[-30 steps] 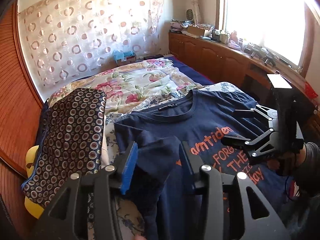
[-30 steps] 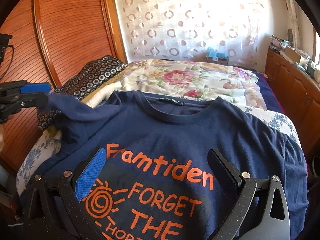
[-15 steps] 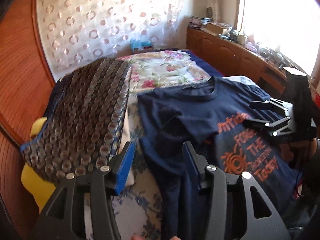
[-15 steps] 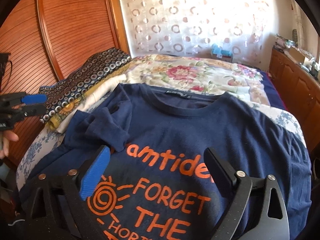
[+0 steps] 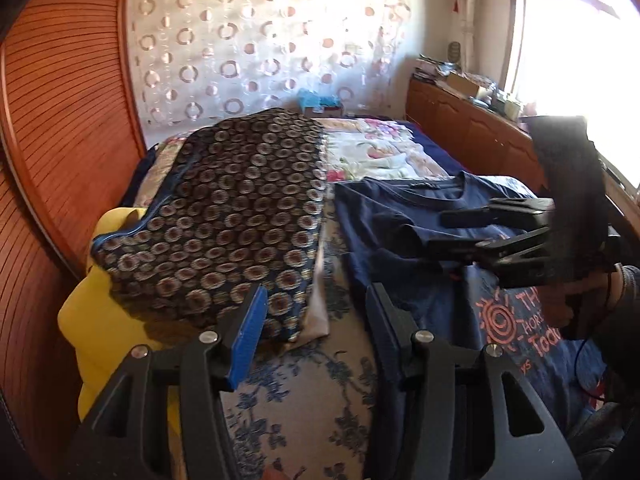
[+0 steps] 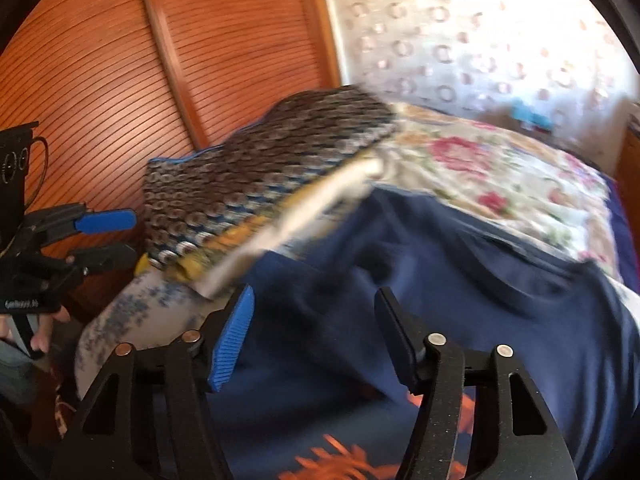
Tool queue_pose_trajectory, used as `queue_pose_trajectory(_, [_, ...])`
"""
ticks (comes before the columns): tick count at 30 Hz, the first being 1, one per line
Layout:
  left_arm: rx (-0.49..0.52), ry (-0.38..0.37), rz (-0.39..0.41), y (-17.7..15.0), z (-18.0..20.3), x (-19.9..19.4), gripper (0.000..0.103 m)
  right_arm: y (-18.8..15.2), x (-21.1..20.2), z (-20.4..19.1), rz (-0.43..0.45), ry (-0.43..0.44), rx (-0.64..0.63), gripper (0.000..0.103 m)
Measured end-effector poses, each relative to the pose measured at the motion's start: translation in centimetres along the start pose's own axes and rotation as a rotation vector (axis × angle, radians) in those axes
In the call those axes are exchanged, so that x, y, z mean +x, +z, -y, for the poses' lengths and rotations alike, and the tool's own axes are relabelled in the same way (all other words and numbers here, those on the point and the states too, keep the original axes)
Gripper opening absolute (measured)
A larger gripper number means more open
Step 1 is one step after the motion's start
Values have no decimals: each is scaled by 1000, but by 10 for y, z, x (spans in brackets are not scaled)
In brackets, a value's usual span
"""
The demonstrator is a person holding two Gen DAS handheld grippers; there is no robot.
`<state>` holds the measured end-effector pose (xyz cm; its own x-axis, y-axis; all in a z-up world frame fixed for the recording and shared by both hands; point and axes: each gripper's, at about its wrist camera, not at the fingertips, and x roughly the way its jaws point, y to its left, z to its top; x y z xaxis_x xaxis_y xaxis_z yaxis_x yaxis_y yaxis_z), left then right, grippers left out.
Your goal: Fold small clothes
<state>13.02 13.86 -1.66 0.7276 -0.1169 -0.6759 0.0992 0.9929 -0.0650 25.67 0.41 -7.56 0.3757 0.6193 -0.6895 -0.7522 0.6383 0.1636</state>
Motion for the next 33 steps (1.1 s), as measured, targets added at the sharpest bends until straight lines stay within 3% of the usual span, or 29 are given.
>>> queue_pose_trajectory(4, [-29, 16, 8, -7, -12, -6, 51, 11, 38, -21, -59, 59, -12, 54])
queue_pose_trajectory(7, [-44, 22, 10, -12, -20, -10, 51, 13, 62, -32, -99, 30, -31, 47])
queue_pose_trajectory(10, [-47, 33, 10, -16, -22, -11, 51, 9, 78, -28, -132, -7, -12, 35])
queue_pose_trajectory(12, [-50, 34, 9, -18, -25, -12, 51, 6, 85, -25, -149, -17, -8, 18])
queue_pose_trajectory(15, [-59, 36, 9, -20, -26, -12, 51, 4, 81, -24, -140, -1, -15, 3])
queue_pose_trajectory(25, [-43, -12, 12, -28, -5, -6, 51, -32, -33, -18, 10, 57, 39, 2])
queue_pose_trajectory(33, [11, -66, -16, -35, 25, 9, 51, -91, -76, -12, -48, -22, 111, 2])
